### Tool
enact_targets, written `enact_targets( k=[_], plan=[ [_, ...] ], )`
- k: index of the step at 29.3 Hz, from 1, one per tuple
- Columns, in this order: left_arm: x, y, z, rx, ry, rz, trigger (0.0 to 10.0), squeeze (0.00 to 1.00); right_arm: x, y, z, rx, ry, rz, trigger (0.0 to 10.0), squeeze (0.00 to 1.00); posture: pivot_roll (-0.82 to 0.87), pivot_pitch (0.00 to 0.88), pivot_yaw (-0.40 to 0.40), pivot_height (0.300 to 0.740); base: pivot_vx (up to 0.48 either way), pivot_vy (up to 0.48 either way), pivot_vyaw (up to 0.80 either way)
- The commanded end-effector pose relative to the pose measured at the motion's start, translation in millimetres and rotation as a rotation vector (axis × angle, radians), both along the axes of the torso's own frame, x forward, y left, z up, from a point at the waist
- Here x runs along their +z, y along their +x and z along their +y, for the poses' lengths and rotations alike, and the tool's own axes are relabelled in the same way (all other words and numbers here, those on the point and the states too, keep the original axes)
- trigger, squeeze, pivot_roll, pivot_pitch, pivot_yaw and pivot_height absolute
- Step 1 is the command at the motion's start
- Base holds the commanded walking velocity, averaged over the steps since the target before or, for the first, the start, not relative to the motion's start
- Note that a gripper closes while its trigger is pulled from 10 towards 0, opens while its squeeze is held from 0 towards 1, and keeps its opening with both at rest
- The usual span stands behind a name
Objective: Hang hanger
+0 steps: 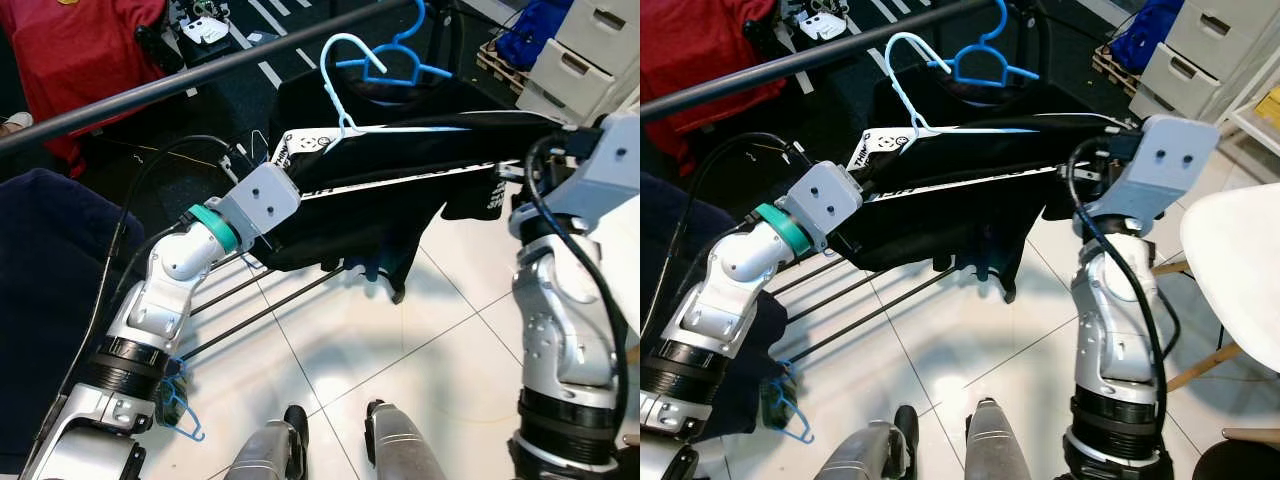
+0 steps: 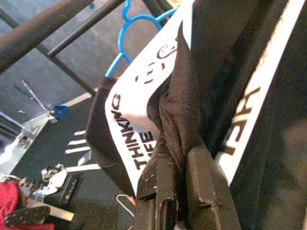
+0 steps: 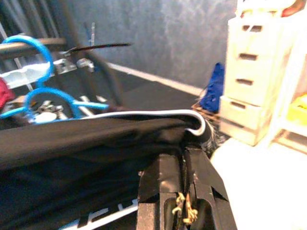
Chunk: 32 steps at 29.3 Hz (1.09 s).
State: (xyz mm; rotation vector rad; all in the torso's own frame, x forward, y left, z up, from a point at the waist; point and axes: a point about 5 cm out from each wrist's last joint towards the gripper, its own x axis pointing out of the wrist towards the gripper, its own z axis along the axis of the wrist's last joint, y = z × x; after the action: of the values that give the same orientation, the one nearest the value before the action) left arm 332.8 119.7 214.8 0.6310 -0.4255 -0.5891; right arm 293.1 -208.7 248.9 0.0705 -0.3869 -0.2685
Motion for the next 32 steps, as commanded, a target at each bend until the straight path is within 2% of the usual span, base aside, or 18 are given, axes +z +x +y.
enact_targets(
  k=[1, 7, 18, 23, 25, 27, 28, 29, 31, 32],
  plan=[
    [-12, 0.9, 15.2, 0.042, 0.016, 0.059, 10.0, 0.00, 8, -8.3, -16.5, -0.084, 0.013, -0.046, 0.0, 0.00, -0.29, 0.178, 0.134, 0.740, 0.000, 0.000, 0.00],
    [-23, 1.4, 17.8, 0.062, 0.035, 0.082, 10.0, 0.00, 22, -11.4, -25.5, -0.113, -0.012, -0.092, 0.0, 0.00, -0.29, 0.178, 0.133, 0.740, 0.000, 0.000, 0.00],
    [-34, 2.7, 24.4, 0.079, 0.056, 0.112, 10.0, 0.00, 34, -14.9, -28.4, -0.085, -0.010, -0.147, 0.0, 0.00, -0.29, 0.180, 0.135, 0.740, 0.000, 0.000, 0.00],
    [-47, 7.6, 39.4, 0.146, 0.100, 0.149, 10.0, 0.00, 45, -19.8, -33.6, -0.046, 0.007, -0.196, 0.0, 0.00, -0.29, 0.182, 0.136, 0.740, 0.000, 0.000, 0.00],
    [-47, 7.6, 39.4, 0.146, 0.100, 0.149, 10.0, 0.00, 45, -19.8, -33.6, -0.046, 0.007, -0.196, 0.0, 0.00, -0.29, 0.182, 0.136, 0.740, 0.000, 0.000, 0.00],
    [-46, 12.8, 44.0, 0.212, 0.104, 0.136, 10.0, 0.00, 39, -15.4, -13.8, 0.089, -0.080, -0.127, 0.0, 0.00, -0.29, 0.182, 0.135, 0.740, 0.000, 0.000, 0.00],
    [-46, 12.8, 44.0, 0.212, 0.104, 0.136, 10.0, 0.00, 39, -15.4, -13.8, 0.089, -0.080, -0.127, 0.0, 0.00, -0.29, 0.182, 0.135, 0.740, 0.000, 0.000, 0.00],
    [-43, 14.3, 43.4, 0.224, 0.093, 0.129, 10.0, 0.00, 36, -14.0, -3.4, 0.162, -0.084, -0.103, 0.0, 0.00, -0.29, 0.181, 0.136, 0.740, 0.000, 0.000, 0.00],
    [-40, 16.0, 43.5, 0.238, 0.089, 0.119, 10.0, 0.00, 32, -15.7, 15.5, 0.346, -0.023, -0.089, 0.0, 0.00, -0.29, 0.182, 0.136, 0.740, 0.000, 0.000, 0.00],
    [-40, 16.7, 44.4, 0.242, 0.088, 0.120, 10.0, 0.00, 32, -18.2, 20.7, 0.430, 0.062, -0.099, 0.0, 0.00, -0.29, 0.182, 0.137, 0.740, 0.000, 0.000, 0.00]
  ],
)
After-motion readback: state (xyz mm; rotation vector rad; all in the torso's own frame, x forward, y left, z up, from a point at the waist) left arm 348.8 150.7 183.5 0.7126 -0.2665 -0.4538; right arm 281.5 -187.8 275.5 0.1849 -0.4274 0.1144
